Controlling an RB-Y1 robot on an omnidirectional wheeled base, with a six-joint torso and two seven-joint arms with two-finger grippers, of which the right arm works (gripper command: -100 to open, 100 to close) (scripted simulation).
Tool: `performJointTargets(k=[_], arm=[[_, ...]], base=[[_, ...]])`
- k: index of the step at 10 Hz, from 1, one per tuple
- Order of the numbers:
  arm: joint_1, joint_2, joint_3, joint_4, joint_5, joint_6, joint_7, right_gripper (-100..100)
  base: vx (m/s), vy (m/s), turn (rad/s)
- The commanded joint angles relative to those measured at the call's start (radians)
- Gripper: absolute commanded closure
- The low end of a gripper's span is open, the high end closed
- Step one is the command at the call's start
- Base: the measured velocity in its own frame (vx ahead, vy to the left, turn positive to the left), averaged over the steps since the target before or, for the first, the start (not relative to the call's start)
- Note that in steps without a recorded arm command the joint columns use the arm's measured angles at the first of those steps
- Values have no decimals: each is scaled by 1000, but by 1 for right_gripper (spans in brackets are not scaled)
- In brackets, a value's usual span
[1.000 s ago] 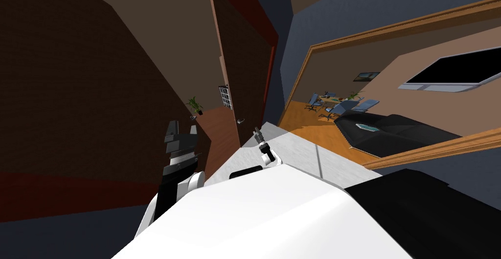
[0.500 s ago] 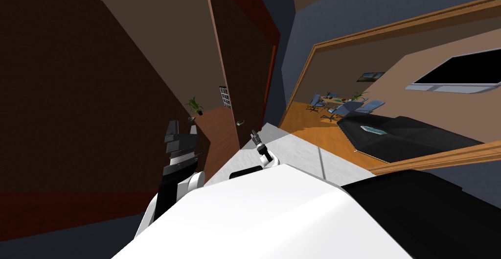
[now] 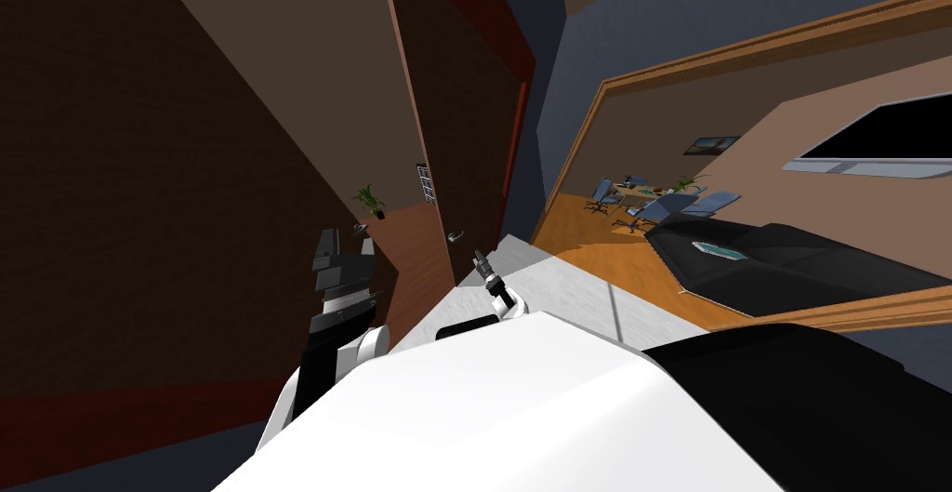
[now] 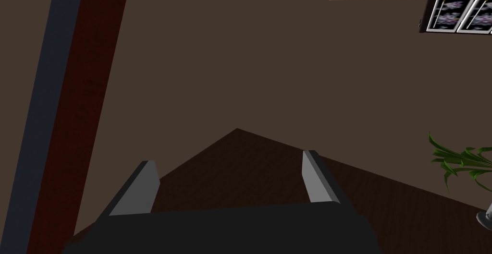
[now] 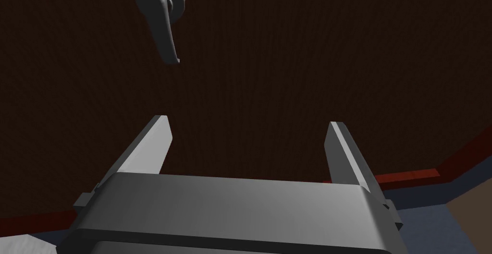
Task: Push the door open
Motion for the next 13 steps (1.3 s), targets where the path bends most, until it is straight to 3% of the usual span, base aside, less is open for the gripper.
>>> performJointTargets(k=[1,13], arm=[[-14,-1,16,37,2,-7,-4,-100],[-132,14,95,320,11,-73,-15,-100]], base=[[93,-38,26],[85,-35,15]])
